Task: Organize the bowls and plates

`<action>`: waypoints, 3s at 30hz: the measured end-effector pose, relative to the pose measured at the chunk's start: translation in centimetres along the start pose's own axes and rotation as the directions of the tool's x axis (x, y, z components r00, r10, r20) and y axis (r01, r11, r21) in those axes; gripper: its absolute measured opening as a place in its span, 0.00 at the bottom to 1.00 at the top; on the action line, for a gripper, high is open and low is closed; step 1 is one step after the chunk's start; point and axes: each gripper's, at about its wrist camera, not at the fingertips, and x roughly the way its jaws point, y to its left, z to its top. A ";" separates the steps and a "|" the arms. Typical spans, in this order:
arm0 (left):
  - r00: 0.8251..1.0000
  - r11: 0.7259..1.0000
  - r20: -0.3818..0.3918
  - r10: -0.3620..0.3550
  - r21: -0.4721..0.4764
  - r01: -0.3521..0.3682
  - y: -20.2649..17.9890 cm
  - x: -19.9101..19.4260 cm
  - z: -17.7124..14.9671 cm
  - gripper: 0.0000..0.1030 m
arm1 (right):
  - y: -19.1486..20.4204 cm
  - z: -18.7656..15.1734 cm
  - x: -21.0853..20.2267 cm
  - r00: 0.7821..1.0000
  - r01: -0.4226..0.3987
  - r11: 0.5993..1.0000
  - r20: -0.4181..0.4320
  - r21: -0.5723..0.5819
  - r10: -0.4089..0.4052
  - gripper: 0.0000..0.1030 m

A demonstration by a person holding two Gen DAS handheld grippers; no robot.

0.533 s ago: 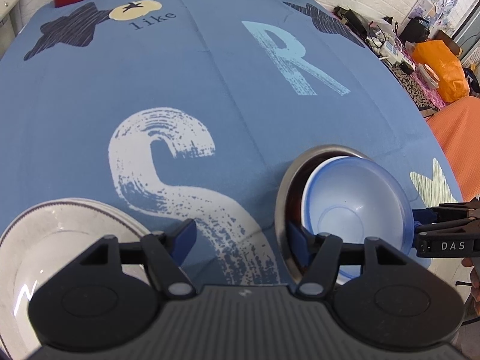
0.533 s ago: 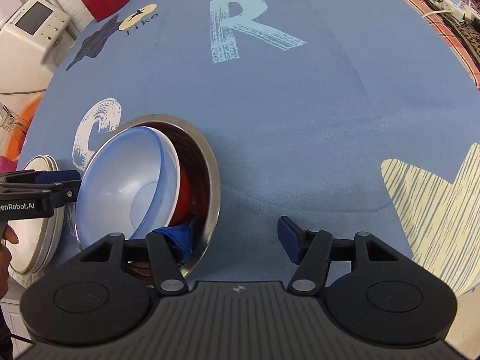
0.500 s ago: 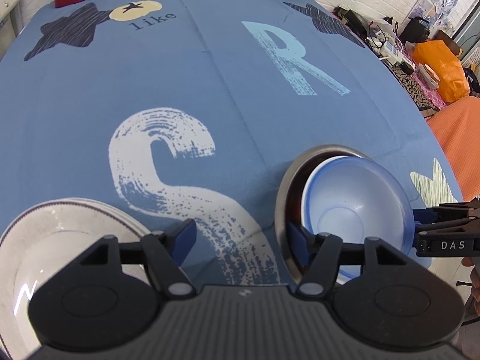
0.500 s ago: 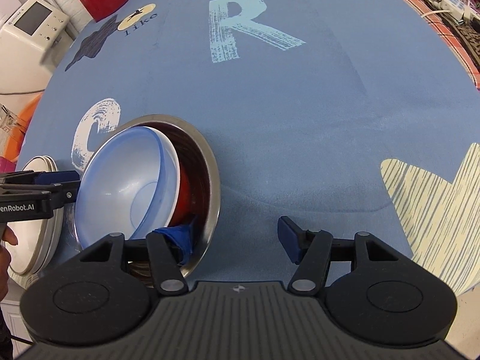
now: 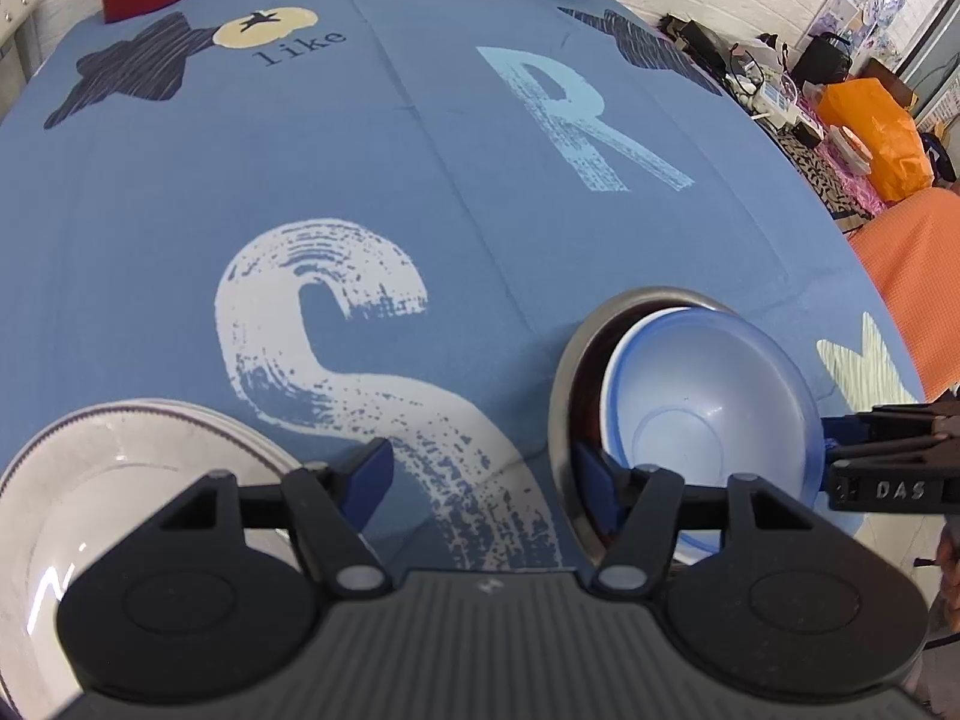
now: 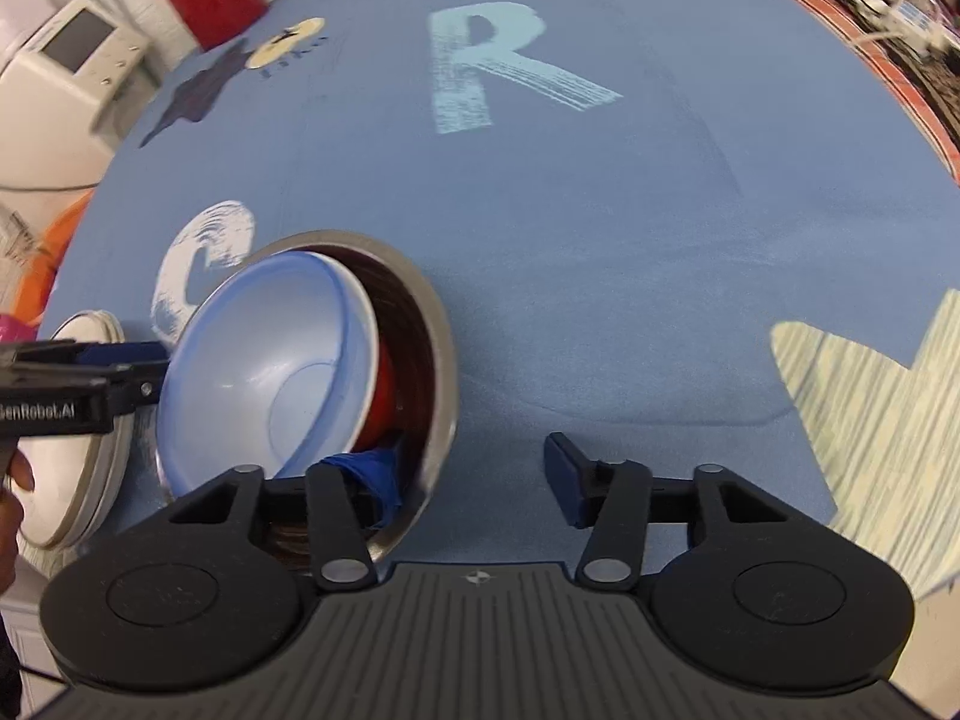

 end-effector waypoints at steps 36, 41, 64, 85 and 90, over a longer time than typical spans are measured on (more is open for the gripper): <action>0.987 0.982 0.121 -0.106 -0.145 0.123 0.0 -2.5 0.0 0.00 | 0.8 1.3 -1.1 0.987 -0.158 0.980 0.049 0.121 0.153 0.00; 0.978 0.982 0.194 -0.076 -0.154 0.107 1.4 -6.7 0.4 0.00 | 4.1 2.9 -3.5 0.976 -0.194 0.980 0.112 0.048 0.187 0.00; 0.962 0.919 0.204 0.181 -0.383 -0.092 13.6 -12.8 -9.7 0.00 | 19.0 2.1 4.0 0.946 -0.319 0.930 -0.129 -0.185 0.299 0.00; 0.860 0.869 0.393 0.325 -0.482 -0.108 13.8 -15.8 -11.9 0.65 | 17.2 1.8 0.7 0.951 -0.286 0.950 0.085 -0.125 0.297 0.09; 0.839 0.889 0.441 0.318 -0.447 -0.102 11.4 -17.3 -11.6 0.65 | 15.4 0.8 -0.8 0.915 -0.355 0.933 0.180 -0.067 0.361 0.10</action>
